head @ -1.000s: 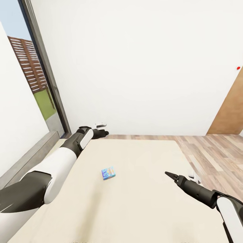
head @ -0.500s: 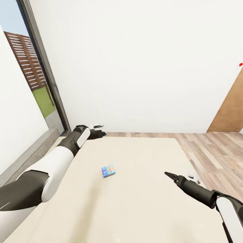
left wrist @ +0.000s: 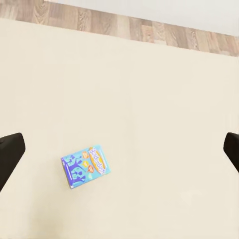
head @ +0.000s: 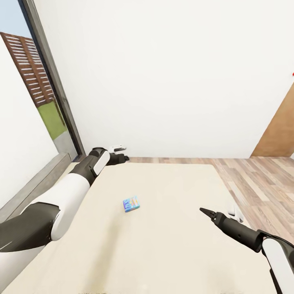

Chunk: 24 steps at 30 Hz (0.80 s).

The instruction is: Put all the toys in the child's room - the three board games (two on the bed and one on the table), the two jigsaw puzzles on the table, and the tennis ball on the table - inside the toy box on the table in the child's room.

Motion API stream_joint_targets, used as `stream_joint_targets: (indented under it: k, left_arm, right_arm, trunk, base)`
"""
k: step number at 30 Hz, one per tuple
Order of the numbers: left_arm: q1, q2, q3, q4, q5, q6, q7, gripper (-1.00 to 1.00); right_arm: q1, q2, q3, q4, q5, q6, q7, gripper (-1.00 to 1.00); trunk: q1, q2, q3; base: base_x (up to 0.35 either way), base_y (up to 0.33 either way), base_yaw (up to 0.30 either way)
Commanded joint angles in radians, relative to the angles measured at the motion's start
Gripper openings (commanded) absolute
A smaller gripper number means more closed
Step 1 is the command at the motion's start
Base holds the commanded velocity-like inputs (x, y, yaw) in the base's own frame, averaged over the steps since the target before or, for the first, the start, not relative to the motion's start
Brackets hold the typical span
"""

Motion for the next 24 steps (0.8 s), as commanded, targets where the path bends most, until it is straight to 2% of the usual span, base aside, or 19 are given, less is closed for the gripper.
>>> stream_joint_targets:
  k: [1,24]
  left_arm:
    - [-0.002,0.001,-0.006,-0.003,0.011,0.003,0.01,1.0]
    - [-0.009,-0.001,-0.006,-0.058,0.01,0.01,0.011,1.0]
  right_arm:
    - [-0.001,0.0,-0.001,0.0,0.01,0.005,0.01,1.0]
    - [-0.001,0.0,-0.003,0.0,0.01,0.005,0.01,1.0]
  trunk:
    - [0.001,-0.002,-0.004]
    - [0.001,-0.002,-0.041]
  base:
    - [0.0,0.0,0.0]
    - [0.0,0.0,0.0]
